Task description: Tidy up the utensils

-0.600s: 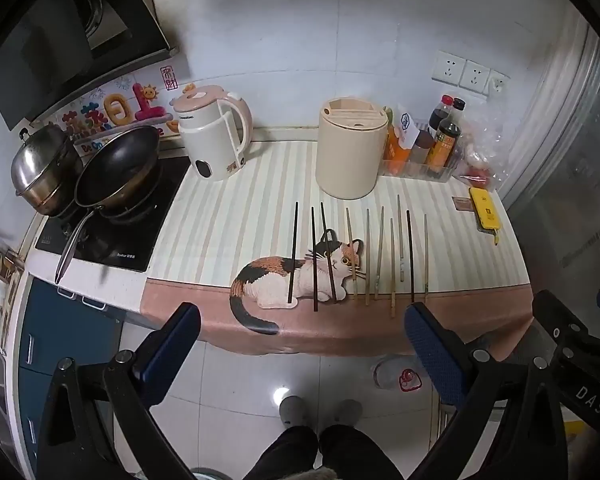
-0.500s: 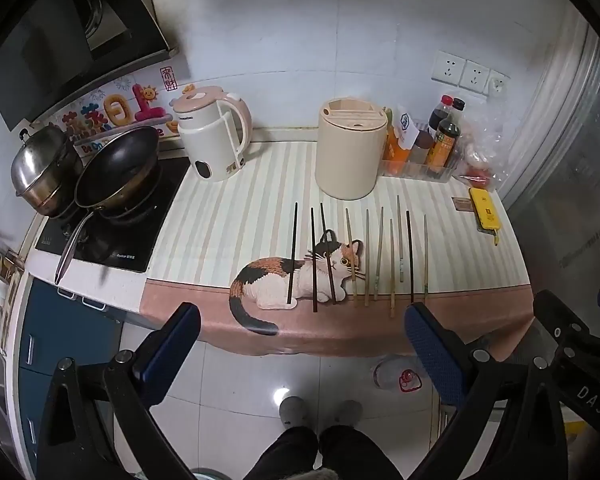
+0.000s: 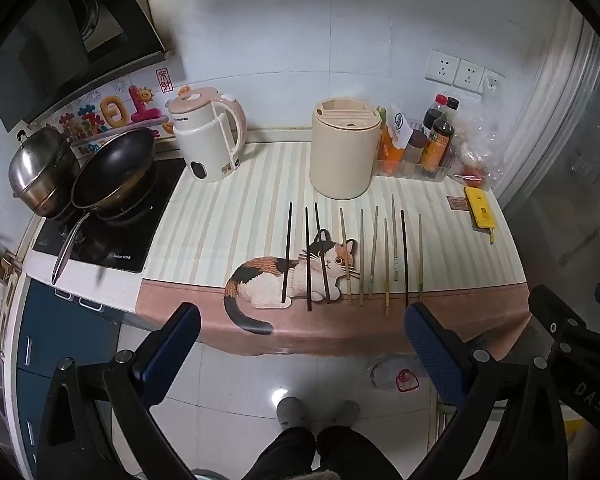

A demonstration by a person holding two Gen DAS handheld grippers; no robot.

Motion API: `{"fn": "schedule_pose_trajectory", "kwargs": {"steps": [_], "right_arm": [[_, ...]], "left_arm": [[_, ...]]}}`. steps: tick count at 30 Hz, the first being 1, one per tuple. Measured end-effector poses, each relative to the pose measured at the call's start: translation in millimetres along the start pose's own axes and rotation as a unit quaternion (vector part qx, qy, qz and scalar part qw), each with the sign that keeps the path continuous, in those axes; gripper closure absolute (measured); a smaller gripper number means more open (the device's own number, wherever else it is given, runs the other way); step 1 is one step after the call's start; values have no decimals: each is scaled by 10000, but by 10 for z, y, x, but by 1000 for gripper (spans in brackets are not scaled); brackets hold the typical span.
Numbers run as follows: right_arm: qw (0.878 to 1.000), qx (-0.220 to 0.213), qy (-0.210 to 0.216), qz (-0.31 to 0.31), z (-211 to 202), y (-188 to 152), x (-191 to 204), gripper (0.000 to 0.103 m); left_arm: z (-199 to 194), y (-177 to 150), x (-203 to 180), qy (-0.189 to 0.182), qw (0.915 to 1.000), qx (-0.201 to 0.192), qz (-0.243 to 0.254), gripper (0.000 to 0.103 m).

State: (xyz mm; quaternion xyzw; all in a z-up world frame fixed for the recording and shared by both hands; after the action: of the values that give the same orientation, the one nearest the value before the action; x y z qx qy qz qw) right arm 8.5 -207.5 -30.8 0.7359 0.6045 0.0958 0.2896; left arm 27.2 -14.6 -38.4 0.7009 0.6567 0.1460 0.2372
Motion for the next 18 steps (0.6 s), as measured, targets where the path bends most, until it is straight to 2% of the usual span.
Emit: {"fn": "schedule_pose_trajectory", "kwargs": {"steps": [18], "right_arm": [[9999, -114, -21, -67, -76, 33, -6, 0]], "left_arm": [[-18, -31, 25, 2, 10000, -66, -12, 0]]}}
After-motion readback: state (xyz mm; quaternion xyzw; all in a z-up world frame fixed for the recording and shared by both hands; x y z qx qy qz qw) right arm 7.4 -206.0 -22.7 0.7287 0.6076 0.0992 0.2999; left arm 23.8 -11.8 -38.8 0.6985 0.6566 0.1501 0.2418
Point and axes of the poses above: each gripper's, at about its wrist camera, not at the fingertips, and z roughly the way its jaws point, x to its left, y to its top, the point moved 5 cm from there along z, roughly the way its jaws point, and after that the axes turned 8 degrees about -y, right-handed, at the moved point
